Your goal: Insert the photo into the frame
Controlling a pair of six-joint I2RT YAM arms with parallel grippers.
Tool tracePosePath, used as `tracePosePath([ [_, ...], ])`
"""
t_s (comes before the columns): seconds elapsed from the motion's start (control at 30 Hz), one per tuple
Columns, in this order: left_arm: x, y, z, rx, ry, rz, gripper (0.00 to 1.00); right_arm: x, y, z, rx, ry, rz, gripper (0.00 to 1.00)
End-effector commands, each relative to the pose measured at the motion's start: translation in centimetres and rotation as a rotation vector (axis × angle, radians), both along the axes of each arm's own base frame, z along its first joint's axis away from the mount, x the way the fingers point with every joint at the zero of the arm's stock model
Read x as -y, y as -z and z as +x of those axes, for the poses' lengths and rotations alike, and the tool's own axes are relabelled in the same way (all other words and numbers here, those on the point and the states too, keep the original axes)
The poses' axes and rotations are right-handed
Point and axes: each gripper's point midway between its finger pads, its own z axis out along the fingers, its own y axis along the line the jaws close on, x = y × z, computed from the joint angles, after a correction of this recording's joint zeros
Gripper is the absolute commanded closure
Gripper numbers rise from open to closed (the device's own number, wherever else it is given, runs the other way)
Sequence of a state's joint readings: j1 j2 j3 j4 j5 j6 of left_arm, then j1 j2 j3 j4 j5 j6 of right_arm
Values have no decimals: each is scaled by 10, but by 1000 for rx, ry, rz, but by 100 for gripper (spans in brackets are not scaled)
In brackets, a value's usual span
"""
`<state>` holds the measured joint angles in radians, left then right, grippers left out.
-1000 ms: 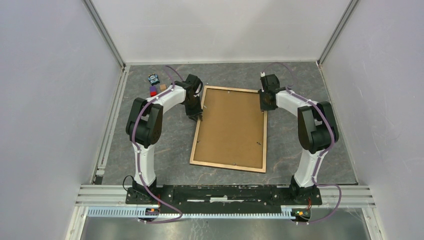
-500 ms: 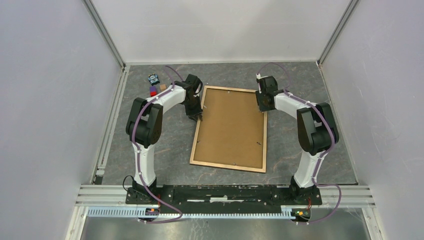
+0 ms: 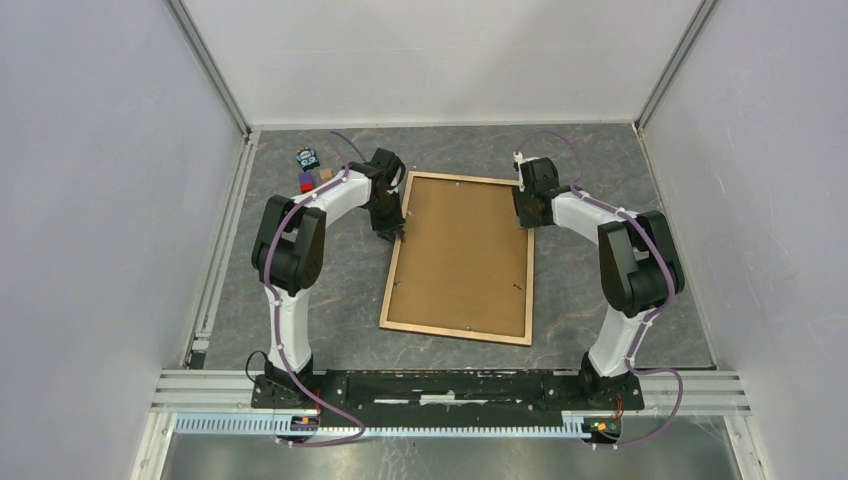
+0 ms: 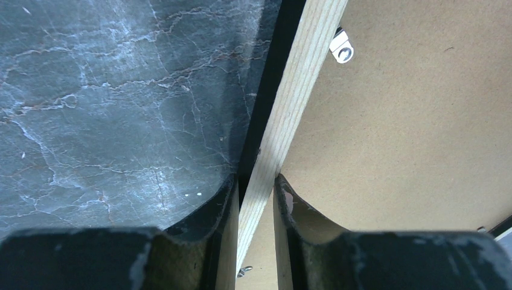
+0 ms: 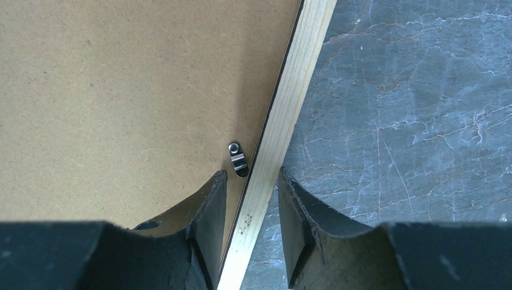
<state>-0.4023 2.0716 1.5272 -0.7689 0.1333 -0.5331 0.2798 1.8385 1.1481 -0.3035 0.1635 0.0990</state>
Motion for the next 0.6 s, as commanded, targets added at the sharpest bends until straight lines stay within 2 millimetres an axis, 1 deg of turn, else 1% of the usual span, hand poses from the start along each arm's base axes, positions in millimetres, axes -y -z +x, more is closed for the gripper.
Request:
tracePosePath([
  [0.0,20,5,3,-19,-23,-67,72,7,43,-45,-199,-19,-18,60],
  [0.1,19,5,3,-18,-22,-65,72,10,51,-39,-198,-3,-35,62],
  [0.27,20,5,4,-19,-24,-67,72,12,54,-37,-178,19,-41,72],
  [0.4,20,5,3,-22,-23,-72,73,13,54,-33,-155,18,-47,86],
  [0.43,21,5,3,-21,-22,-72,73,13,55,-33,-154,14,-47,88],
  [0.47,20,4,3,-21,-23,-72,73,12,56,-33,-160,10,-45,88],
  [0.5,20,5,3,-20,-23,-69,73,12,54,-34,-165,8,-41,86],
  [0.57,20,5,3,-19,-21,-69,73,9,49,-37,-167,4,-24,77],
])
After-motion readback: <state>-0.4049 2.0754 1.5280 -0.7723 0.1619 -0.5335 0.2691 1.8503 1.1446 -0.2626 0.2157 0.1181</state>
